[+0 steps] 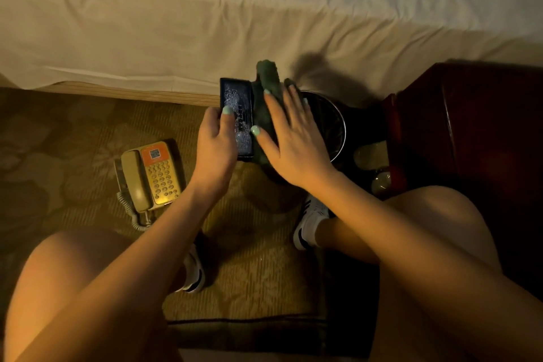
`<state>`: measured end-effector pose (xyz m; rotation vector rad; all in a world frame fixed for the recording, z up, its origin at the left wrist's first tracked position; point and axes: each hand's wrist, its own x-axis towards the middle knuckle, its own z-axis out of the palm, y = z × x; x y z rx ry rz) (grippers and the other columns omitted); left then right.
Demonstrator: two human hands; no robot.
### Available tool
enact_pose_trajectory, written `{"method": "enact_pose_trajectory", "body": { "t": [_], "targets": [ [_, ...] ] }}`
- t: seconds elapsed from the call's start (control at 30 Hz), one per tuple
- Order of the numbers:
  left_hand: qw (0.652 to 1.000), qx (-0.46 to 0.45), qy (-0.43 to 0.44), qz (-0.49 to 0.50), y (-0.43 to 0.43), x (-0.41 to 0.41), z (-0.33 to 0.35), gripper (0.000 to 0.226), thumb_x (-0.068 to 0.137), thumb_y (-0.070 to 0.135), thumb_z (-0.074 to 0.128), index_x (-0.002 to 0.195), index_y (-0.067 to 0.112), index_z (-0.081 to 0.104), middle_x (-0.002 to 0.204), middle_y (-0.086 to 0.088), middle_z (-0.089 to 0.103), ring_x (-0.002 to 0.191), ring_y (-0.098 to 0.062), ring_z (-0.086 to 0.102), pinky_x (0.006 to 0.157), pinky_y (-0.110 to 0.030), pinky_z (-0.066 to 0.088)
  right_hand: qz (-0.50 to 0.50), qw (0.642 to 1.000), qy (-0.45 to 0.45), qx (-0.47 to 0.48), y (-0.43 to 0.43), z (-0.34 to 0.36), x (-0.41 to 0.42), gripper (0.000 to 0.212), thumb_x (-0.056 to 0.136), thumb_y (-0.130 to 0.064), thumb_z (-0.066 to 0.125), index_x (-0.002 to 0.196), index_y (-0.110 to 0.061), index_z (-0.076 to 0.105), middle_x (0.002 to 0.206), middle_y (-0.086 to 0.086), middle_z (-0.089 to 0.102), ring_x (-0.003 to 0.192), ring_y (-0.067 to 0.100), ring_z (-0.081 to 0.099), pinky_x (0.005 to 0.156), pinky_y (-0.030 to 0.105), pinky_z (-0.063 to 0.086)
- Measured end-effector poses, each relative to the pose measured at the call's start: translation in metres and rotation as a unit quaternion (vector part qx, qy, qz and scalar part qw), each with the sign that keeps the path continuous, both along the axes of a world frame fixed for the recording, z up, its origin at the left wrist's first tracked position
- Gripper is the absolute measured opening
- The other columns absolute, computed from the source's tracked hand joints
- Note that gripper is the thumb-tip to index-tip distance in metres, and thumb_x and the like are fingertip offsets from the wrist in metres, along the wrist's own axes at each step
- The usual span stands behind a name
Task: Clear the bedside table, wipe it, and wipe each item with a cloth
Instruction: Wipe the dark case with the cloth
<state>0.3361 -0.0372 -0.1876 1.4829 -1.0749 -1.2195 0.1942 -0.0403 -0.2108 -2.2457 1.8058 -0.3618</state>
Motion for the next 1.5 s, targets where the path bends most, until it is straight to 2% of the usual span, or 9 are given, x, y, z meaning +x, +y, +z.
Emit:
{"method": "enact_pose_trajectory", "body": {
  "t": [0.2,0.4,0.6,0.8,0.97,1.13,1.27,1.4,1.5],
  "targets": [
    [0.997,-0.046,-0.016,-0.053,0.009,-0.002,0.008,0.02,0.105,0.023,0.038,0.104,0.008,0.052,0.08,0.005,0.051,0.064,0.002,0.045,0.056,-0.017,0.039,-0.2,0.969,-0.115,0.085,-0.035,0.002,-0.026,0.059,0.096,-0.055,0.036,0.127,-0.005,0.046,0.131,0.023,0.048,0.125,0.037,0.043,0.098,0.043,0.036],
    [0.998,-0.054,-0.007,-0.012,-0.001,0.015,0.002,0.022,0.101,0.032,0.043,0.095,0.017,0.057,0.083,-0.005,0.052,0.077,-0.021,0.046,0.065,-0.037,0.038,-0.246,0.937,-0.239,0.074,-0.028,0.009,-0.027,0.036,0.102,-0.04,0.032,0.109,-0.008,0.047,0.091,0.019,0.06,0.088,0.04,0.059,0.062,0.037,0.032],
    [0.996,-0.017,0.063,0.061,-0.005,0.015,-0.001,0.026,0.103,0.021,0.041,0.078,0.021,0.047,0.07,0.009,0.042,0.064,-0.006,0.037,0.058,-0.025,0.032,-0.17,0.971,-0.158,0.051,-0.008,0.004,-0.009,0.059,0.102,-0.039,0.034,0.151,-0.011,0.019,0.147,0.022,0.033,0.125,0.042,0.045,0.093,0.049,0.045],
    [0.993,-0.025,0.096,0.066,-0.005,0.013,0.001,0.022,0.105,0.023,0.038,0.086,0.017,0.048,0.077,0.006,0.045,0.066,-0.003,0.045,0.06,-0.023,0.041,-0.143,0.99,0.013,-0.008,0.009,-0.001,-0.001,0.086,0.089,-0.067,0.014,0.15,-0.007,0.019,0.139,0.029,0.037,0.119,0.042,0.045,0.094,0.048,0.043],
    [0.994,-0.064,0.092,0.02,-0.007,0.01,0.009,0.02,0.103,0.026,0.04,0.087,0.021,0.05,0.077,0.009,0.045,0.068,-0.006,0.04,0.061,-0.029,0.035,-0.25,0.957,-0.129,-0.075,-0.006,0.01,-0.005,0.062,0.098,-0.049,0.034,0.146,-0.01,0.031,0.121,0.018,0.057,0.097,0.036,0.062,0.072,0.042,0.05],
    [0.988,-0.081,0.129,0.03,-0.019,0.008,0.008,0.02,0.099,0.031,0.044,0.082,0.022,0.048,0.075,0.006,0.041,0.07,-0.016,0.035,0.06,-0.037,0.03,-0.297,0.9,-0.314,-0.057,-0.029,0.027,-0.019,0.038,0.102,-0.03,0.034,0.119,0.0,0.049,0.105,0.022,0.064,0.095,0.039,0.059,0.08,0.048,0.045],
    [0.986,-0.051,0.154,0.036,-0.023,0.009,0.003,0.018,0.097,0.034,0.046,0.083,0.023,0.05,0.079,0.003,0.043,0.08,-0.024,0.036,0.07,-0.044,0.034,-0.278,0.89,-0.361,0.024,-0.046,0.035,-0.035,0.034,0.104,-0.02,0.035,0.114,0.006,0.053,0.107,0.015,0.059,0.096,0.02,0.052,0.087,0.028,0.04],
    [0.98,-0.022,0.199,0.018,-0.021,0.009,0.004,0.019,0.102,0.033,0.042,0.099,0.019,0.054,0.098,-0.008,0.053,0.093,-0.03,0.051,0.075,-0.043,0.051,-0.275,0.834,-0.47,0.09,-0.052,0.036,-0.041,0.03,0.103,-0.029,0.039,0.116,-0.011,0.059,0.108,0.002,0.062,0.098,0.011,0.058,0.076,0.015,0.048],
    [0.968,0.036,0.248,-0.021,-0.018,0.008,0.002,0.026,0.106,0.03,0.036,0.124,0.016,0.05,0.123,-0.01,0.06,0.11,-0.027,0.064,0.084,-0.04,0.058,-0.267,0.775,-0.552,0.153,-0.05,0.04,-0.049,0.011,0.097,-0.027,0.054,0.102,-0.02,0.062,0.097,0.001,0.066,0.091,0.013,0.065,0.074,0.027,0.052]
  ]
}}
